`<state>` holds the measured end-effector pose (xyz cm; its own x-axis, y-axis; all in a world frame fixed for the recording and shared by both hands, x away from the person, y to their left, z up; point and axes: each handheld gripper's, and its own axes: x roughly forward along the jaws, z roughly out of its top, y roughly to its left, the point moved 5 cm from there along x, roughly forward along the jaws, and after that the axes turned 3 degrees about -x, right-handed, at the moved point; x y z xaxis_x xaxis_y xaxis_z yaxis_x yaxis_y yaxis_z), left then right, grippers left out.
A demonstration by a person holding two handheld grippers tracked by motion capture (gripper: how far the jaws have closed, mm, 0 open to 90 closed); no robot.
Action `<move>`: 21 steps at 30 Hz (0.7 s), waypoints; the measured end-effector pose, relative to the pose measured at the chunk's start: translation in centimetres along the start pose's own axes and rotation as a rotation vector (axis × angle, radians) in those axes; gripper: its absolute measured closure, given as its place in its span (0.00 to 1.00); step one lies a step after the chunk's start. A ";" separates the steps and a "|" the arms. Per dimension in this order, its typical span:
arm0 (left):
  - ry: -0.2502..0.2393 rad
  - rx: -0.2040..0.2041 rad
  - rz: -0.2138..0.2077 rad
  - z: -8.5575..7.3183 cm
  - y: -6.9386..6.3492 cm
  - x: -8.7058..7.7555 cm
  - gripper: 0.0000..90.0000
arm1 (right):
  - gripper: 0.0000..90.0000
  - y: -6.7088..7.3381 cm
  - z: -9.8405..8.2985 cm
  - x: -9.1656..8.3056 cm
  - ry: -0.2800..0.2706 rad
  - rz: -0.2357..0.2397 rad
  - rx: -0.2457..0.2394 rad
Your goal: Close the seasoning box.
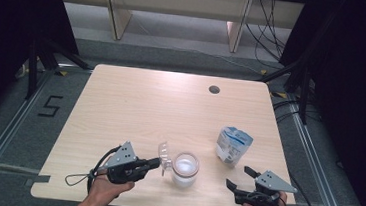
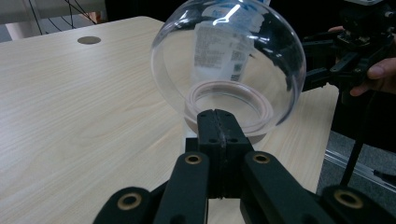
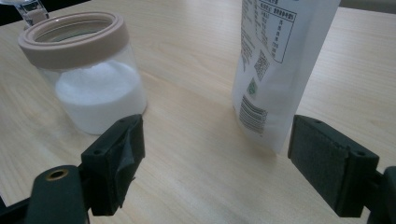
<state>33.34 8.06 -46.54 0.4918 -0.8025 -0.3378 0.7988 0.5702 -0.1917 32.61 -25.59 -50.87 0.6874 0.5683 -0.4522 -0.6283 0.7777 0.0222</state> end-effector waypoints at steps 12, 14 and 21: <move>0.005 0.013 -0.009 0.3 -0.2 0.5 0.99 | 0.22 0.0 0.0 0.0 0.000 0.003 -0.001; 0.005 0.018 -0.015 0.5 -0.4 0.6 0.99 | 0.22 0.0 0.0 0.0 0.001 0.004 -0.003; 0.013 0.027 -0.028 0.6 -0.7 1.0 0.99 | 0.22 0.1 0.0 0.1 -0.003 0.002 -0.013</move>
<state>33.51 6.70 -46.16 0.4645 -0.8158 -0.3445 0.8215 0.5422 -0.1763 32.61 -25.50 -50.86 0.6870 0.5711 -0.4494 -0.6345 0.7728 0.0120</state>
